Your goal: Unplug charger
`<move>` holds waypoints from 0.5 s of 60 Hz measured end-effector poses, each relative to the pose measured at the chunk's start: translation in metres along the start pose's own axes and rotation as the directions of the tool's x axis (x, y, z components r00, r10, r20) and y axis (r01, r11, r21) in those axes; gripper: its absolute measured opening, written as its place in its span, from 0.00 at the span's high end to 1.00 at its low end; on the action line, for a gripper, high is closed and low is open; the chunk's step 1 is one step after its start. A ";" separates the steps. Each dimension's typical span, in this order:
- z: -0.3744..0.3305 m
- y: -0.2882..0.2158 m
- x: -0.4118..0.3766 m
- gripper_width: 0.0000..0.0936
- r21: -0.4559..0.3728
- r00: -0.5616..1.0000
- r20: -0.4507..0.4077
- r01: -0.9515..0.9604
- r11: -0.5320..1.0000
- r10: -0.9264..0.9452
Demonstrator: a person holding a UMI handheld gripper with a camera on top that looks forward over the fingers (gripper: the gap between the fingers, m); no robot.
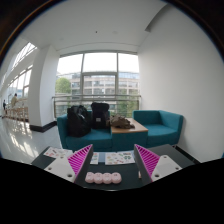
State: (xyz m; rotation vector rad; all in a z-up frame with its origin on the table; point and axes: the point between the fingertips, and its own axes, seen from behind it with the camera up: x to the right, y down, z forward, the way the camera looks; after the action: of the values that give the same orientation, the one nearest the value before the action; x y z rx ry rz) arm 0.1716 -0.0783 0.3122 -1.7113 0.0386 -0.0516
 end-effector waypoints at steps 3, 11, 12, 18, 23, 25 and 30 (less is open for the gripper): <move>-0.015 0.010 -0.025 0.11 0.000 1.000 0.019 -0.003 1.000 0.003; -0.045 0.049 -0.077 0.11 -0.062 0.997 0.071 0.003 0.998 0.001; -0.048 0.052 -0.082 0.11 -0.070 0.997 0.078 0.002 0.998 0.003; -0.064 0.068 -0.107 0.11 -0.088 0.993 0.116 -0.015 0.996 0.025; -0.079 0.065 -0.119 0.11 -0.089 0.991 0.132 -0.014 0.996 0.025; -0.082 0.064 -0.120 0.11 -0.087 0.991 0.132 -0.007 0.996 0.019; -0.088 0.063 -0.126 0.11 -0.081 0.992 0.127 0.002 0.997 0.009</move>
State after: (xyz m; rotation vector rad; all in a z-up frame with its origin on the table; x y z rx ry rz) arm 0.0408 -0.1667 0.2600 -1.7924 -0.0518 0.0629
